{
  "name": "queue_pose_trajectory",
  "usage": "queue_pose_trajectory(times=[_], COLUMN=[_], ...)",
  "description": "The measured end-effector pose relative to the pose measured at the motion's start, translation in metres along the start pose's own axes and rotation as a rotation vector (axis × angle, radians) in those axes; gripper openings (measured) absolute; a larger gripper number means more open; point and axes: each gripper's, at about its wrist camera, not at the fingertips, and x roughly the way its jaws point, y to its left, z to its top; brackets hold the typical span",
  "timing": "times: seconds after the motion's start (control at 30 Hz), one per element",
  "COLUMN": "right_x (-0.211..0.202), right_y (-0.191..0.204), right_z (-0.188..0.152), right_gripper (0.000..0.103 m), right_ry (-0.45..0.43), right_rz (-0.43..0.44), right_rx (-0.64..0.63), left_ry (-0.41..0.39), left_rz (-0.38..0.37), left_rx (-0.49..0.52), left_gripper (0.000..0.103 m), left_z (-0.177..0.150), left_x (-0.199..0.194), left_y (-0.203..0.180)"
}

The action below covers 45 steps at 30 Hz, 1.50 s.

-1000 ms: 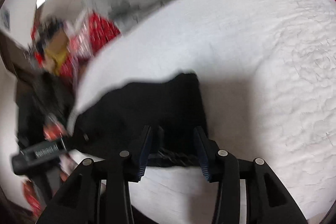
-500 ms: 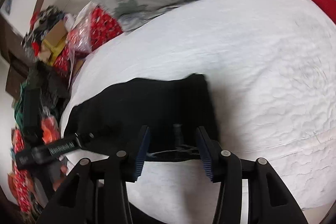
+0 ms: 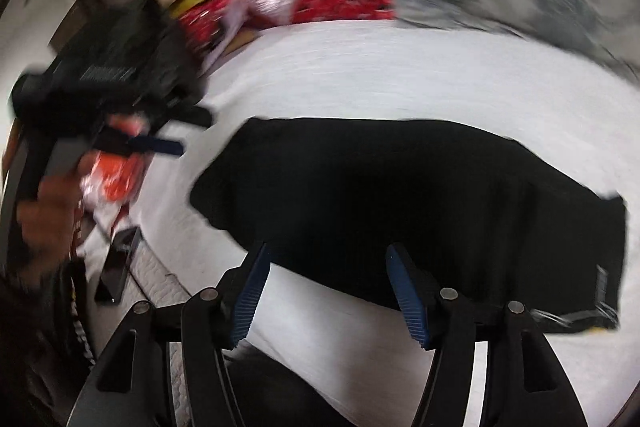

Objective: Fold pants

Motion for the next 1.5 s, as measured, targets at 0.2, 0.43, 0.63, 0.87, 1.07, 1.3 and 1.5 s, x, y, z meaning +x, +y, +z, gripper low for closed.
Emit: queue_pose_trajectory(times=[0.2, 0.43, 0.63, 0.87, 1.07, 1.3, 1.5], right_x=[0.035, 0.072, 0.094, 0.102, 0.117, 0.090, 0.055], right_y=[0.050, 0.092, 0.105, 0.124, 0.129, 0.091, 0.073], right_z=[0.000, 0.001, -0.002, -0.009, 0.003, 0.023, 0.028], right_gripper=[0.066, 0.069, 0.074, 0.078, 0.076, 0.028, 0.025], right_ry=[0.008, -0.044, -0.060, -0.074, -0.072, -0.059, -0.112], right_rz=[-0.041, -0.152, -0.239, -0.309, -0.340, -0.175, -0.101], right_rx=[-0.136, -0.235, -0.231, -0.282, -0.293, -0.143, -0.060], left_ry=[0.117, 0.233, 0.327, 0.364, 0.367, 0.320, 0.259], left_rz=[-0.118, -0.161, -0.126, -0.197, -0.195, -0.166, -0.291], left_rx=[0.010, 0.137, 0.234, 0.256, 0.275, 0.130, -0.002], left_gripper=[0.074, 0.074, 0.074, 0.075, 0.075, 0.032, 0.026], left_z=[0.016, 0.039, 0.052, 0.061, 0.059, 0.051, 0.039], left_x=[0.006, 0.029, 0.059, 0.061, 0.066, 0.063, 0.035], left_y=[0.030, 0.017, 0.003, 0.000, -0.009, -0.006, -0.010])
